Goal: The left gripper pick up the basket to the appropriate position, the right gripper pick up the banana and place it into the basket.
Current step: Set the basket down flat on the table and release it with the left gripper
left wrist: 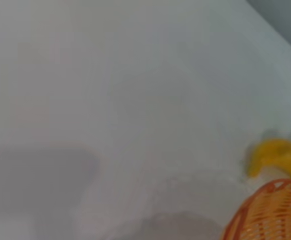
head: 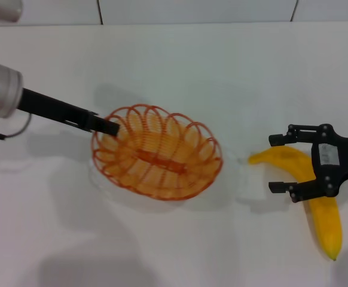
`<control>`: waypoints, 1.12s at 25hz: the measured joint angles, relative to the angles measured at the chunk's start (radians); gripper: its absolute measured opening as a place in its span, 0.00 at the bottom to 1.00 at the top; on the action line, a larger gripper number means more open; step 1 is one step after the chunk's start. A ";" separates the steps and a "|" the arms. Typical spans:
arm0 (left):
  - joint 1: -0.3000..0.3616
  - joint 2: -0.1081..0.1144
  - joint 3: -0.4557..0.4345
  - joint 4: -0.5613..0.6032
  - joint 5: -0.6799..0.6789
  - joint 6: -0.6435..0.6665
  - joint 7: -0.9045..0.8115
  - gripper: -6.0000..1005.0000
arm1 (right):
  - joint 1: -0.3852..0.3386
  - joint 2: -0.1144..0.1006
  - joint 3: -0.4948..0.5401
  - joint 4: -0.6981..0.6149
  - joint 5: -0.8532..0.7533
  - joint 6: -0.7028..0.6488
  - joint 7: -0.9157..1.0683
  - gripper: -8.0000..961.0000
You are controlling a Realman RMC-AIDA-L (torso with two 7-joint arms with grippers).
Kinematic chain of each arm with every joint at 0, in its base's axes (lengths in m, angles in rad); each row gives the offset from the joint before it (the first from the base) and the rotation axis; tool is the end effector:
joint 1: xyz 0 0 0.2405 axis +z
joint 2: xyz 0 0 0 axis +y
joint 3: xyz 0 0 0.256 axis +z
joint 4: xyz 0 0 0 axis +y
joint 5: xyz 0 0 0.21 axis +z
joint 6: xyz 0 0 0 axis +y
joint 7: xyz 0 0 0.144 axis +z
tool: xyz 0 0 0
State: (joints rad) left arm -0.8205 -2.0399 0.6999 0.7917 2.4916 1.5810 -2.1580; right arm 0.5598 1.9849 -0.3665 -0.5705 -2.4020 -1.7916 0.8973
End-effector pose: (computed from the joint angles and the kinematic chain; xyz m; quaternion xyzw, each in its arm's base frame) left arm -0.2124 0.3897 0.0179 -0.9078 -0.4116 -0.0263 0.0759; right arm 0.3012 0.2969 0.0311 -0.9786 0.0349 0.1773 0.0983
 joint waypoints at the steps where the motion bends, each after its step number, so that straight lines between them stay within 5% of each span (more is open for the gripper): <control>1: 0.000 0.000 0.000 0.000 0.000 0.000 0.000 0.09 | 0.002 0.000 0.000 0.000 0.000 0.000 0.000 0.92; 15: -0.106 0.000 0.006 -0.312 -0.020 -0.137 -0.058 0.09 | 0.024 0.001 0.000 0.006 0.001 0.000 0.000 0.93; 28: -0.088 -0.001 0.006 -0.374 -0.014 -0.136 -0.161 0.09 | 0.026 0.004 0.003 0.008 0.003 0.002 -0.002 0.93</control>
State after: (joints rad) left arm -0.9082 -2.0408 0.7055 0.4172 2.4774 1.4450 -2.3185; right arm 0.5860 1.9891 -0.3635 -0.5627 -2.3994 -1.7900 0.8957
